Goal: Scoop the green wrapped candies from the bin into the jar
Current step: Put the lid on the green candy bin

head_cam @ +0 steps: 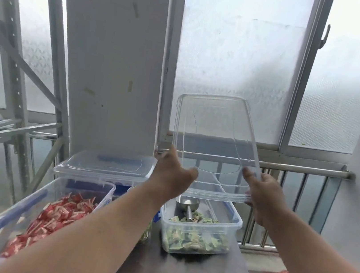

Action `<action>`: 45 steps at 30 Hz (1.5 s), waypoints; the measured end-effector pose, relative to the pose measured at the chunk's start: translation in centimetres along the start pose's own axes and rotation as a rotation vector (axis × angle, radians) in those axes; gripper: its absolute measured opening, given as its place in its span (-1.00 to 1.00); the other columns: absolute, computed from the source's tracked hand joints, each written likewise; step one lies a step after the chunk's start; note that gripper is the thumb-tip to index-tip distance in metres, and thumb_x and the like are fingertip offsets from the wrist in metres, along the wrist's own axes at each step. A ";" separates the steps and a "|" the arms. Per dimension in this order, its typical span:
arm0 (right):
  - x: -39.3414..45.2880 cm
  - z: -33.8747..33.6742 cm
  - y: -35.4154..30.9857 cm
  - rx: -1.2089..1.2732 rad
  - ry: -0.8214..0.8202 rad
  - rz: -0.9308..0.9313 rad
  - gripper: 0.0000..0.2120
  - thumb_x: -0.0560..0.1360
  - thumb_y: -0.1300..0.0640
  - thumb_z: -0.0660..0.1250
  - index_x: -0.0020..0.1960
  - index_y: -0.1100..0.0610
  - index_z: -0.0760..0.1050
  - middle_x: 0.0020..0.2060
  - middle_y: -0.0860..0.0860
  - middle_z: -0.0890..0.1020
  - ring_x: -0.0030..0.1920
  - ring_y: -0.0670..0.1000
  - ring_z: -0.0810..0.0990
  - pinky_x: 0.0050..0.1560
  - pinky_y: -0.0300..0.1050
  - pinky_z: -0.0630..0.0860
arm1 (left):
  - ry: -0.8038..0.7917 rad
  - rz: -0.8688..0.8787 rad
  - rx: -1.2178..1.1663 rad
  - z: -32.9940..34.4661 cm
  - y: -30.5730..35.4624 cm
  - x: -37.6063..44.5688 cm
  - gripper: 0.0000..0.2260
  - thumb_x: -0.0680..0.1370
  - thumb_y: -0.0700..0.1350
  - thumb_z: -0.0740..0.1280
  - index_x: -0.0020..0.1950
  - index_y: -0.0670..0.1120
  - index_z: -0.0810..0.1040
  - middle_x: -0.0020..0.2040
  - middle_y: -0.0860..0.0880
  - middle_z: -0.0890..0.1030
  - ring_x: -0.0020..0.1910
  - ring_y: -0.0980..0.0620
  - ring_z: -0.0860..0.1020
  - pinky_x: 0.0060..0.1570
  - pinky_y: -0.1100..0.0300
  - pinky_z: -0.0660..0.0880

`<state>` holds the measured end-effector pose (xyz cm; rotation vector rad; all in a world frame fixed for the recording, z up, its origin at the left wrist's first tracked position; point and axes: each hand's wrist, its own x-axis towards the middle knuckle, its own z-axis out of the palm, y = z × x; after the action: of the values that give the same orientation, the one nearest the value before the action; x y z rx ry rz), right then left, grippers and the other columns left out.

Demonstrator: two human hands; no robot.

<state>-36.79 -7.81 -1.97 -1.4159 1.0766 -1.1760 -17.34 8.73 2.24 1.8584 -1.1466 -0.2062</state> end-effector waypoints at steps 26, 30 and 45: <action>-1.3 1.5 8.8 -0.517 -0.012 0.070 -0.62 0.41 -0.15 0.34 -0.24 0.20 0.58 -0.33 0.11 0.64 -0.32 0.14 0.59 -0.35 -0.09 0.42 | -0.234 -0.187 0.262 7.3 -8.3 -2.3 -0.29 0.63 0.28 0.17 0.74 0.04 0.19 0.59 -0.22 0.29 0.50 -0.28 0.43 0.40 -0.15 0.51; -1.4 1.2 8.2 -0.642 -0.006 0.035 -0.61 0.41 -0.17 0.28 -0.25 0.19 0.56 -0.32 0.11 0.63 -0.28 0.14 0.60 -0.35 -0.08 0.42 | -0.227 -0.140 0.332 7.4 -8.6 -1.8 -0.33 0.67 0.35 0.17 0.70 0.04 0.25 0.55 -0.22 0.35 0.48 -0.29 0.45 0.40 -0.20 0.53; -1.9 0.7 9.7 -0.271 -0.038 0.313 -0.39 0.40 -0.22 0.36 0.21 0.26 0.53 -0.02 0.14 0.67 -0.10 0.15 0.67 -0.21 -0.04 0.57 | -0.017 -0.186 0.025 10.3 -10.0 -2.9 -0.35 0.65 0.23 0.29 0.71 0.05 0.30 0.58 -0.15 0.35 0.54 -0.21 0.38 0.50 -0.20 0.45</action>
<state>-36.83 -7.28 -11.89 -1.4027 1.4124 -0.7978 -18.35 6.22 -12.15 1.9894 -0.9914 -0.3147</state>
